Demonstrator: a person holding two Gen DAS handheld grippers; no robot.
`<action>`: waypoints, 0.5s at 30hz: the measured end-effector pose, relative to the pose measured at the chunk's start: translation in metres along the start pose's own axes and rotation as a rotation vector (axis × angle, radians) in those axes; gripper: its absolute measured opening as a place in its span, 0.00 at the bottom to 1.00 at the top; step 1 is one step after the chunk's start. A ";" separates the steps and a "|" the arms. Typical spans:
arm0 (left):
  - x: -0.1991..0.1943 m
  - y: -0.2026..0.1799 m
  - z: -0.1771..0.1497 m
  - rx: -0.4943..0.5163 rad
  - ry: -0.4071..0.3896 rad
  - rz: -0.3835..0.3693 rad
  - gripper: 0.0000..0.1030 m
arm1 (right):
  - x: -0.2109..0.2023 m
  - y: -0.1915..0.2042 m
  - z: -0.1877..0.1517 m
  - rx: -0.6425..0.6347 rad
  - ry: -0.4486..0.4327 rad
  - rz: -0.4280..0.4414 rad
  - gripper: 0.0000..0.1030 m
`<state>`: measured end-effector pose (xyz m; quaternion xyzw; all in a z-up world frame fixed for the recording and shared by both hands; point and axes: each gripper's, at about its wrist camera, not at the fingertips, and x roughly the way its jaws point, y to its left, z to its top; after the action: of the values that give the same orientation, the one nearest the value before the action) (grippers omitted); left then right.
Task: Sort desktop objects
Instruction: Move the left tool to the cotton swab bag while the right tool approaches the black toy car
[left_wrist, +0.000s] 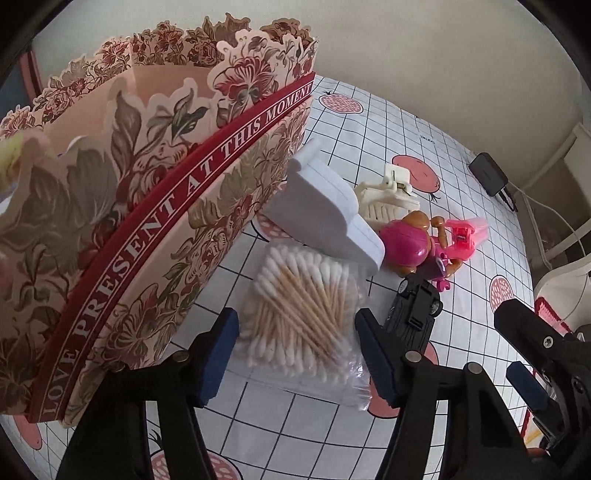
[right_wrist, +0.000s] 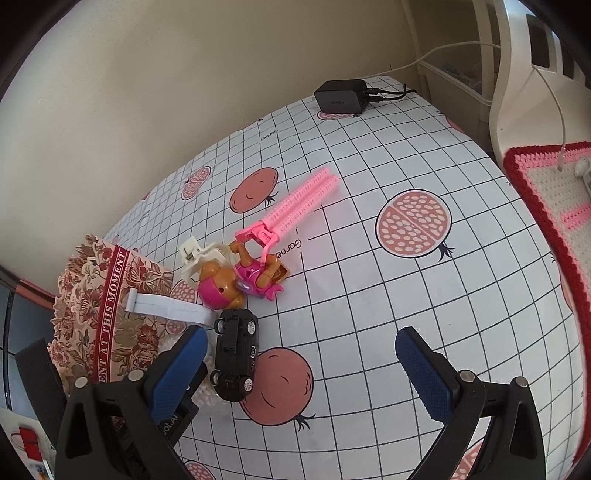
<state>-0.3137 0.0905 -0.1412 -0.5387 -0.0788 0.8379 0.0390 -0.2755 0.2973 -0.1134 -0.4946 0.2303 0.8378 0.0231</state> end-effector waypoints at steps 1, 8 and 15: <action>0.001 -0.001 0.000 0.005 0.000 0.004 0.65 | 0.000 0.001 0.000 -0.004 0.001 0.002 1.00; 0.006 -0.003 -0.002 0.033 0.011 0.024 0.62 | 0.006 0.007 -0.004 -0.025 0.024 0.015 1.00; 0.002 0.001 -0.006 0.013 -0.006 0.016 0.52 | 0.012 0.014 -0.007 -0.043 0.039 0.027 1.00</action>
<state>-0.3090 0.0900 -0.1456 -0.5367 -0.0691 0.8402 0.0356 -0.2794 0.2795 -0.1209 -0.5078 0.2192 0.8331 -0.0036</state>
